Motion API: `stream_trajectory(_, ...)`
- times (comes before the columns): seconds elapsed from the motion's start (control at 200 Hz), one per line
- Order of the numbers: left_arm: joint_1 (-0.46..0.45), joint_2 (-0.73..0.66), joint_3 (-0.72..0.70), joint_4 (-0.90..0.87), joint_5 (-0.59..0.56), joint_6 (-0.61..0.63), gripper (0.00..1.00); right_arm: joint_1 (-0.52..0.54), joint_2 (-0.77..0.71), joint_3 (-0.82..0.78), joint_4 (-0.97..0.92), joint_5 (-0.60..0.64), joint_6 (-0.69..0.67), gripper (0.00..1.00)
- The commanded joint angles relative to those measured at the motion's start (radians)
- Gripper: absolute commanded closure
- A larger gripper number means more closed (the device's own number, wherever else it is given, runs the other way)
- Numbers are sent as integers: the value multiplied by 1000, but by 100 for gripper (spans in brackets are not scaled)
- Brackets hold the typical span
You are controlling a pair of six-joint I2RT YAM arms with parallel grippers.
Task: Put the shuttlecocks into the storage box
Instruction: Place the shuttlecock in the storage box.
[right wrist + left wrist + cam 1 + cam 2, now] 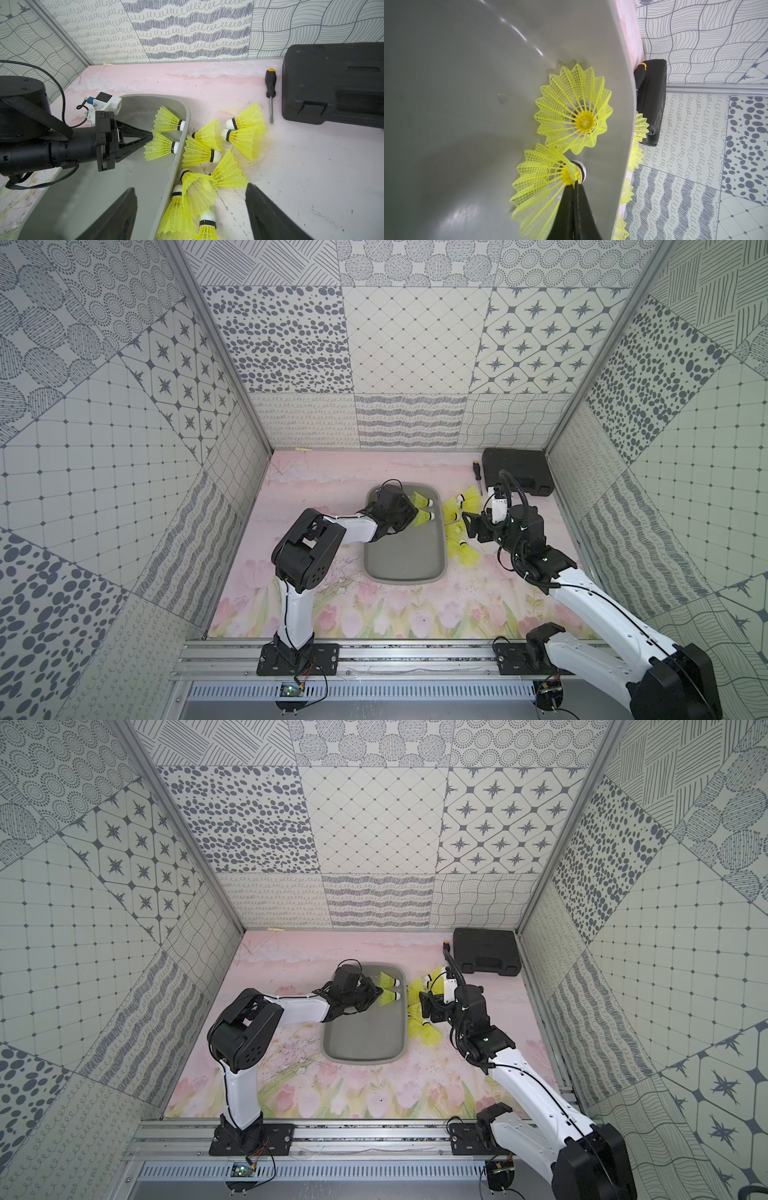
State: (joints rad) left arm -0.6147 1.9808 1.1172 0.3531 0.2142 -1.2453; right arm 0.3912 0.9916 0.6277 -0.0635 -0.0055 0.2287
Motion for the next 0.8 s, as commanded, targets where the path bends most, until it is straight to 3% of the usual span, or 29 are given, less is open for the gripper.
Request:
stream_trajectory(0.0, -5, 10, 18, 19, 7, 20, 100, -5, -12, -11, 28, -10, 2, 14)
stream_trajectory(0.175, -5, 7, 43, -16, -3, 45, 100, -6, -12, -8, 22, -10, -1, 14)
stream_trajectory(0.795, -2, 25, 72, -68, -10, 76, 86, -13, -13, -8, 14, -13, -1, 14)
